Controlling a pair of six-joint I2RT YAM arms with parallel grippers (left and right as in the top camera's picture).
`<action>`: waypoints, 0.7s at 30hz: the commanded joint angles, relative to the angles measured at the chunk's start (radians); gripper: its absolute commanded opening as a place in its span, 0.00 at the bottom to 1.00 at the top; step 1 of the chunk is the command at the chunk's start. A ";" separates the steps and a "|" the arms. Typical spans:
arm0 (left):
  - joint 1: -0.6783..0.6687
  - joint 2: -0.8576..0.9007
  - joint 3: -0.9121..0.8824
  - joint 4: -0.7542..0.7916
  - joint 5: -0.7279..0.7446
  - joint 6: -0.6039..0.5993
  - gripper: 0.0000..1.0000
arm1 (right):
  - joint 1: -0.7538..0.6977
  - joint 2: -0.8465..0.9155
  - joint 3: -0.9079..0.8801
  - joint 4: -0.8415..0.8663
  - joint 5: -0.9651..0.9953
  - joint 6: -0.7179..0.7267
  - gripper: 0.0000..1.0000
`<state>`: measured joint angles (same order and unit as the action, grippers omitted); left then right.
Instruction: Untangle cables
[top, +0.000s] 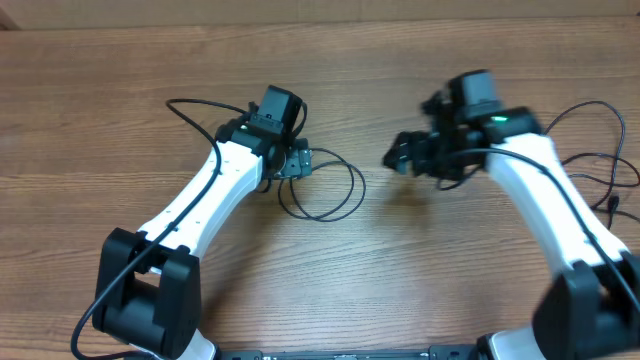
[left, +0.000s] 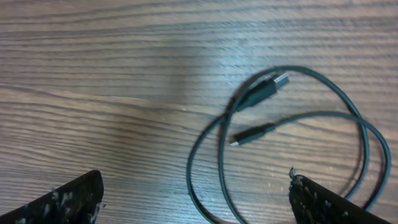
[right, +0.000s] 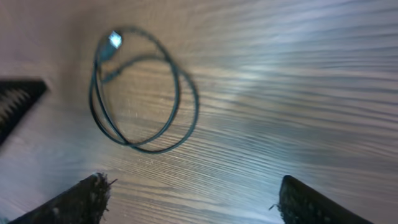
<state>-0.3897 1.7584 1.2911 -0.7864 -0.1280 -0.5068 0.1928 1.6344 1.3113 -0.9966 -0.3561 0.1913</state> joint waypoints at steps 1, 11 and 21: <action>0.031 0.029 0.000 0.033 0.020 -0.045 0.89 | 0.092 0.105 0.023 0.042 0.023 0.036 0.79; 0.031 0.192 0.000 0.156 0.129 0.125 0.77 | 0.132 0.190 0.023 0.072 0.116 0.150 0.77; 0.029 0.250 0.000 0.187 0.171 0.183 0.23 | 0.132 0.190 0.023 0.072 0.131 0.150 0.77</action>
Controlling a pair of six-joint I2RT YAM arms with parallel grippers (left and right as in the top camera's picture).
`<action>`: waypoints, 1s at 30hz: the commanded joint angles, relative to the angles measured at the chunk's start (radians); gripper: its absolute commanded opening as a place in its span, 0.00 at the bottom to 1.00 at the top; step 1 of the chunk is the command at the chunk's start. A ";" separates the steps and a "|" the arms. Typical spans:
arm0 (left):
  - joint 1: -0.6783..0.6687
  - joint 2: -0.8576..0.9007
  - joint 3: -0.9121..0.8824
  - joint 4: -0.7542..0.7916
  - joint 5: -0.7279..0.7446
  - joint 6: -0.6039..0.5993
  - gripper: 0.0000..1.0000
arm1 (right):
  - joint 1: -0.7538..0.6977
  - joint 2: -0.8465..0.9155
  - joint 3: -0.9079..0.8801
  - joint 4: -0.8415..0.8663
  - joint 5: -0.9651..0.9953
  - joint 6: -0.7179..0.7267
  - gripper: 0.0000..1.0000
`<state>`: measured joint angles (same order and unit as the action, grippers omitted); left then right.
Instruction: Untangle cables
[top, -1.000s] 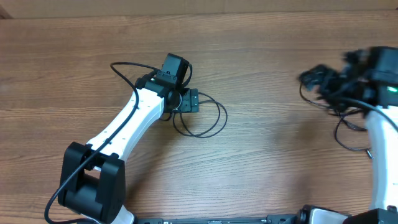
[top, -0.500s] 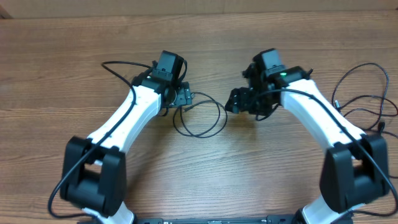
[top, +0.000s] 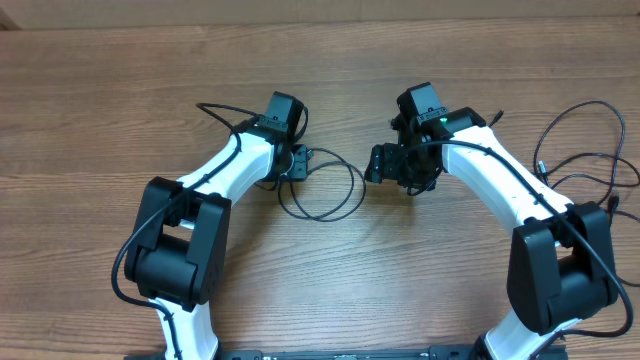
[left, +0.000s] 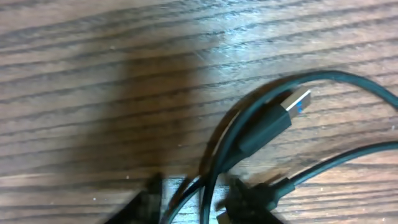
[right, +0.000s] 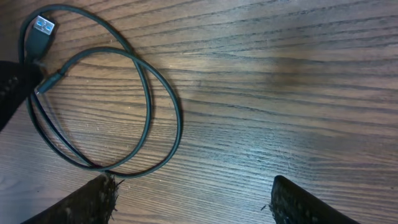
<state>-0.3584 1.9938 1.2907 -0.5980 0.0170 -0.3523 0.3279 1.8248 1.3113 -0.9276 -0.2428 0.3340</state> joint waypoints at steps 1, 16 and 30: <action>-0.002 0.014 0.000 -0.004 0.030 0.027 0.17 | -0.003 -0.001 0.023 0.003 0.018 0.007 0.77; -0.001 -0.158 0.045 -0.018 0.298 0.103 0.04 | -0.003 -0.001 0.023 0.004 -0.011 0.006 0.76; -0.001 -0.400 0.051 0.042 0.631 0.146 0.04 | -0.002 -0.001 0.023 0.052 -0.074 0.006 0.76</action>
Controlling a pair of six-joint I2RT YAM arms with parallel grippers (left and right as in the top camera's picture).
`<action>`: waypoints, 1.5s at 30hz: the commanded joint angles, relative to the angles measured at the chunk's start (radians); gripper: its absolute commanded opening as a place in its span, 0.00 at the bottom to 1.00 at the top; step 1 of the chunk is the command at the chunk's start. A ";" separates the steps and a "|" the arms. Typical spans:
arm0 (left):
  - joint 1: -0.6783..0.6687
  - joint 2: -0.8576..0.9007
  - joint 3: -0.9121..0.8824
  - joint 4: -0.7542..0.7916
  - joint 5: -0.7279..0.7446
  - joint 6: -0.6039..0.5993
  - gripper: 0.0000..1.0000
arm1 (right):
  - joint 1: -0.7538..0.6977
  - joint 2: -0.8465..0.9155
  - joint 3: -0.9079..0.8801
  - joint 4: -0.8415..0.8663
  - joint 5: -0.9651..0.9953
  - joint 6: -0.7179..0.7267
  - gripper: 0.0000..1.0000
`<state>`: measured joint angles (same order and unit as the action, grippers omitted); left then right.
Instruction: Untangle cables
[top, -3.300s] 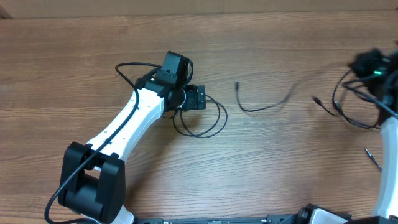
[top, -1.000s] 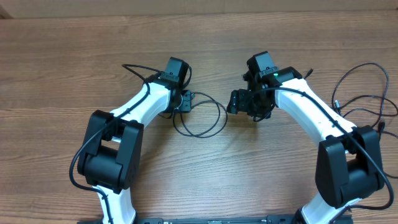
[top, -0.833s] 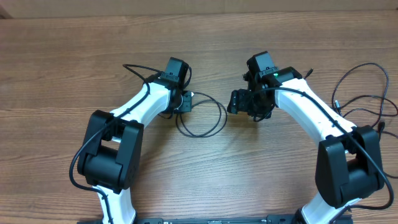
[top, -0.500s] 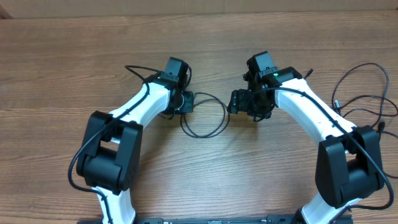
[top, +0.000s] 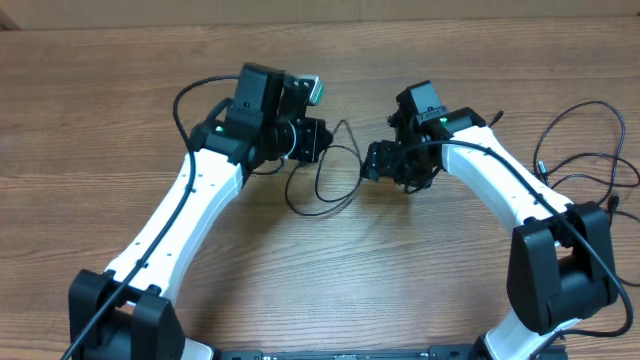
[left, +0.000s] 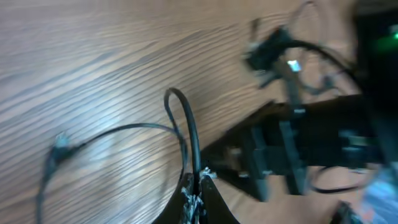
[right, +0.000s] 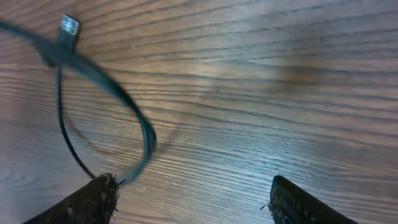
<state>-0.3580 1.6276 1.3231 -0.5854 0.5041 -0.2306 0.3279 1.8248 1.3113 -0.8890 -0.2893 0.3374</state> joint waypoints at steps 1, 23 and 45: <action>-0.001 -0.040 0.019 0.061 0.210 0.024 0.04 | -0.002 -0.001 0.023 0.023 -0.033 0.003 0.76; -0.002 -0.016 0.018 -0.163 -0.263 -0.066 0.10 | -0.002 0.001 -0.032 0.105 0.019 -0.001 0.55; 0.000 0.082 0.018 -0.196 -0.481 -0.185 0.11 | 0.020 0.006 -0.286 0.591 0.087 -0.057 0.54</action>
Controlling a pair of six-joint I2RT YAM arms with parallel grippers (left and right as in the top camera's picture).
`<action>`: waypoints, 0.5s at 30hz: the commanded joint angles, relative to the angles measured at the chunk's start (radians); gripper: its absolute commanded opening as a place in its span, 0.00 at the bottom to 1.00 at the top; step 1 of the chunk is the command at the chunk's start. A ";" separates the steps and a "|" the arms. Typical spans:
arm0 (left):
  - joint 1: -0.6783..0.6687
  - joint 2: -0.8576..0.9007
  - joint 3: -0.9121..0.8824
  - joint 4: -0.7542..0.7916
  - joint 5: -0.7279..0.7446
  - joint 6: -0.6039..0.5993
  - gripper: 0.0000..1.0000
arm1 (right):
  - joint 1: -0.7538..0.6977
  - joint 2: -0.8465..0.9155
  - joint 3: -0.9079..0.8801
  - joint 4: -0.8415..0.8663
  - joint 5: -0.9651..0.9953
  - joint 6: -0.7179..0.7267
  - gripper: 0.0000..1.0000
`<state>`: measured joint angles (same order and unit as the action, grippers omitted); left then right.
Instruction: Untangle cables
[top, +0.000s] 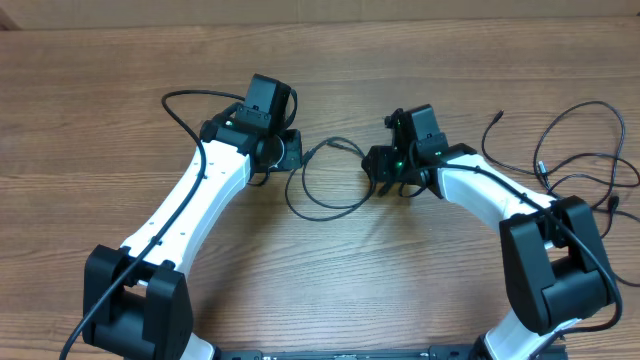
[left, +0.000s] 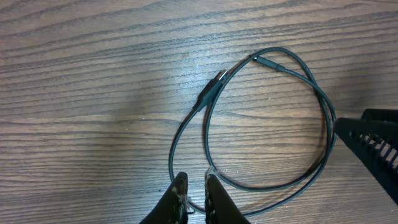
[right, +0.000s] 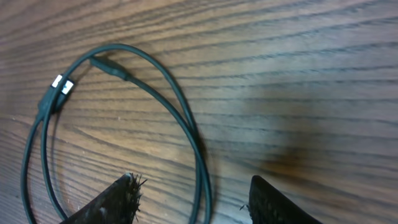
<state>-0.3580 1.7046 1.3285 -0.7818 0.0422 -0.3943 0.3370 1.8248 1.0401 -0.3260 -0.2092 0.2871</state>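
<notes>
A thin dark cable (top: 327, 208) lies as a loose double loop on the wooden table, between my two grippers. Its USB plug (left: 211, 92) and small plug (left: 268, 62) lie at the far side of the loop. My left gripper (left: 197, 196) hovers over the loop's near left edge (top: 285, 152). Its fingers stand a narrow gap apart, and a strand passes under them. My right gripper (right: 196, 202) is wide open at the loop's right side (top: 378, 172), with one strand (right: 202, 180) between its fingers (right: 115, 199).
A bundle of other dark cables (top: 580, 160) sprawls at the table's far right, behind the right arm. Bare wooden table (top: 330, 280) lies in front of the loop.
My left gripper held a strand of the cable raised off the table. Now the cable lies flat again and the left fingers stand slightly apart over it. The right gripper's open fingers now straddle a strand.
The left gripper was open above the looped cable, with the right arm further right. Then the left was low at the plugs and the right open beside the loop. The left then shut on a strand and held it up. Now the loop lies flat, reshaped.
</notes>
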 joint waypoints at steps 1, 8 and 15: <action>0.000 0.005 0.013 0.000 -0.019 -0.021 0.11 | 0.011 0.009 -0.016 0.035 0.007 -0.007 0.54; 0.000 0.005 0.013 0.000 -0.016 -0.022 0.10 | 0.011 0.052 -0.019 0.064 0.006 -0.006 0.50; 0.000 0.005 0.013 -0.001 -0.016 -0.022 0.10 | 0.012 0.057 -0.019 0.074 -0.012 -0.003 0.32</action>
<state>-0.3580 1.7046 1.3285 -0.7818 0.0395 -0.3943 0.3431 1.8790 1.0256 -0.2611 -0.2081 0.2874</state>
